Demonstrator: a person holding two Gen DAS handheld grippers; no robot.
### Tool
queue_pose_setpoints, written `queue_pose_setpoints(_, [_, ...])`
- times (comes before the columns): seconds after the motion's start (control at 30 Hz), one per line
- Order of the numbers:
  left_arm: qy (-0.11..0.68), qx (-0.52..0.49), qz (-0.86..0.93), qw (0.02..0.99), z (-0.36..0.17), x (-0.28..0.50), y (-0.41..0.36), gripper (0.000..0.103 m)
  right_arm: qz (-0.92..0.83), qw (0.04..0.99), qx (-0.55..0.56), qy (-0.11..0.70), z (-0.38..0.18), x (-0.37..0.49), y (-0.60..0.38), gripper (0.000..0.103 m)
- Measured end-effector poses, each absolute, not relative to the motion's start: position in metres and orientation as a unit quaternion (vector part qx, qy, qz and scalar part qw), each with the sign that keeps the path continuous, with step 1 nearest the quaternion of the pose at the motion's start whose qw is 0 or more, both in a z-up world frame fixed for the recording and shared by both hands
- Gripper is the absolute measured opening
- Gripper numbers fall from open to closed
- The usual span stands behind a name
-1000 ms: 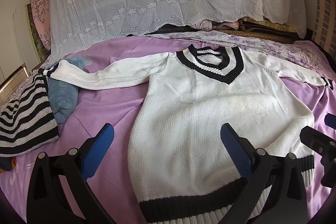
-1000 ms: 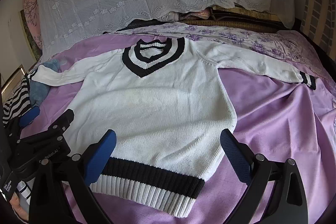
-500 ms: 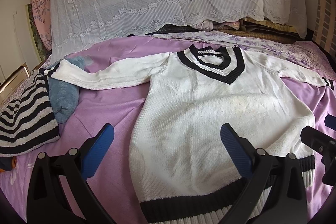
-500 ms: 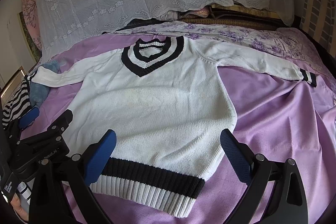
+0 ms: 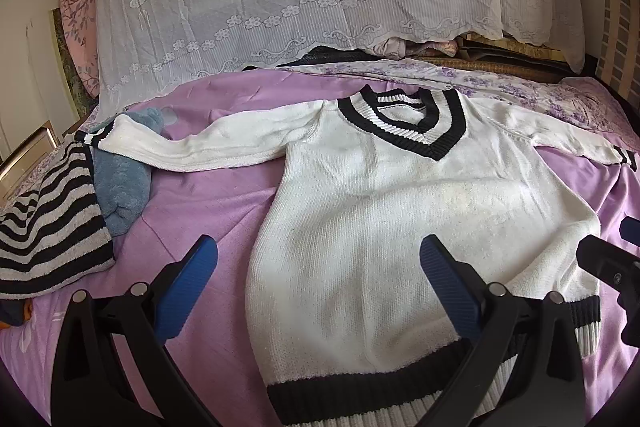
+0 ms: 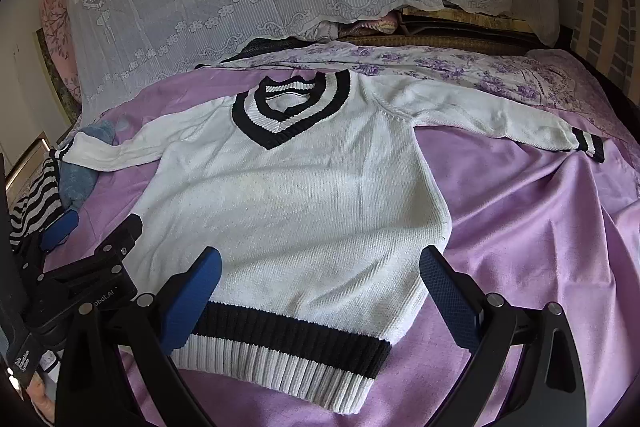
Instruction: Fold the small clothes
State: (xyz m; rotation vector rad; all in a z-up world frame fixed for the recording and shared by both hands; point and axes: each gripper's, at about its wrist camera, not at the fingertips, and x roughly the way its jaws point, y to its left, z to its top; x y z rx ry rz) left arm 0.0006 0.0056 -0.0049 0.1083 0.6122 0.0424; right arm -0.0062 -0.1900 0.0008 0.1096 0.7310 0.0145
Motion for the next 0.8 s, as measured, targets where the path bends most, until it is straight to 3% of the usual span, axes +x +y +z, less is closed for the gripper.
queue_pose_setpoints(0.8, [0.303,0.058,0.025,0.951,-0.0048,0.0015,0.0057,0.099,-0.001,0.932,0.063,0.357,0.0044,-0.0050,-0.1939,0.100])
